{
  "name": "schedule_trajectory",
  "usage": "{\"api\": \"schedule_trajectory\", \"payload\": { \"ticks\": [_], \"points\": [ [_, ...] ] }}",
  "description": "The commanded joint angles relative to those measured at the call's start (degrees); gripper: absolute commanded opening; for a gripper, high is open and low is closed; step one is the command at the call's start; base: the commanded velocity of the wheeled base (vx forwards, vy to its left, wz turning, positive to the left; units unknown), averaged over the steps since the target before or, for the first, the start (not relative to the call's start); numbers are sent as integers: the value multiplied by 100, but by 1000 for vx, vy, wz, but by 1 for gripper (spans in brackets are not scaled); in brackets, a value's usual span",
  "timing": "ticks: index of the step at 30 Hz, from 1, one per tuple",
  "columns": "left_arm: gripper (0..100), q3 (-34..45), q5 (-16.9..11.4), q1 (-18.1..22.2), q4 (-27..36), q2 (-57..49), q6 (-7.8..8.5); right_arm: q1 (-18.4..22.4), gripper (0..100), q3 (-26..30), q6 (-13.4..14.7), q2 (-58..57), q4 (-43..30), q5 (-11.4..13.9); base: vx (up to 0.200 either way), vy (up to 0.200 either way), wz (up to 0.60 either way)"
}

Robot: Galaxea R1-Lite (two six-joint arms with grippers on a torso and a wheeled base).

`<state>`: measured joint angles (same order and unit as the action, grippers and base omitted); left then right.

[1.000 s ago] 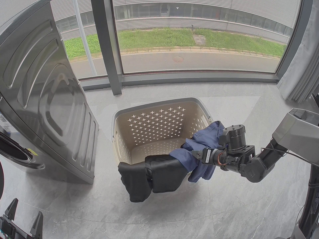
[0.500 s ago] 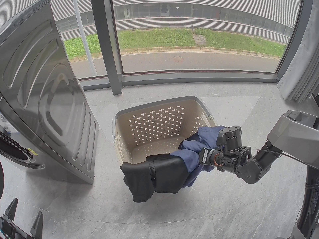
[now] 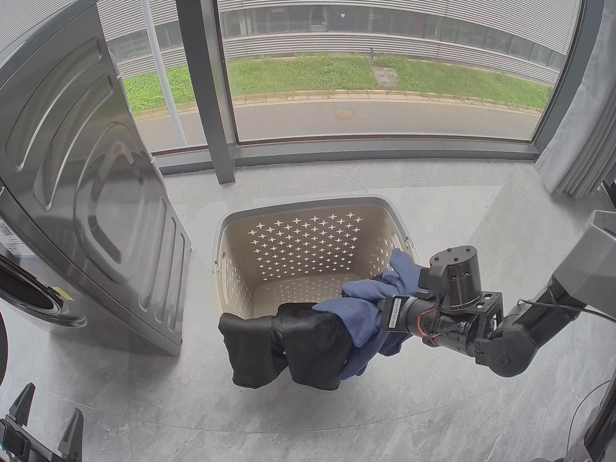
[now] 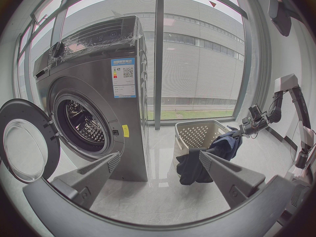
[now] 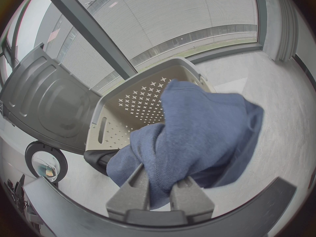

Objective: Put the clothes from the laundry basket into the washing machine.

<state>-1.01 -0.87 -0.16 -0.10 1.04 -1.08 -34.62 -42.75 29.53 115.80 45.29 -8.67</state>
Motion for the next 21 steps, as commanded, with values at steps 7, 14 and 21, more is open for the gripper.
{"api": "schedule_trajectory", "payload": {
  "ticks": [7, 14, 21],
  "points": [
    [100, 101, -1, -2, 1, -86, -6, -247, 0, 408, 18, -594, 24, -135, 0, 0, 0],
    [100, 101, -1, -2, 1, -86, -6, -291, 0, 390, -166, -1420, -46, -126, 0, 0, 0],
    [100, 101, -1, -2, 1, -86, 3, -669, 0, 856, -536, -2852, 6, -39, 0, 0, 0]
  ]
}}
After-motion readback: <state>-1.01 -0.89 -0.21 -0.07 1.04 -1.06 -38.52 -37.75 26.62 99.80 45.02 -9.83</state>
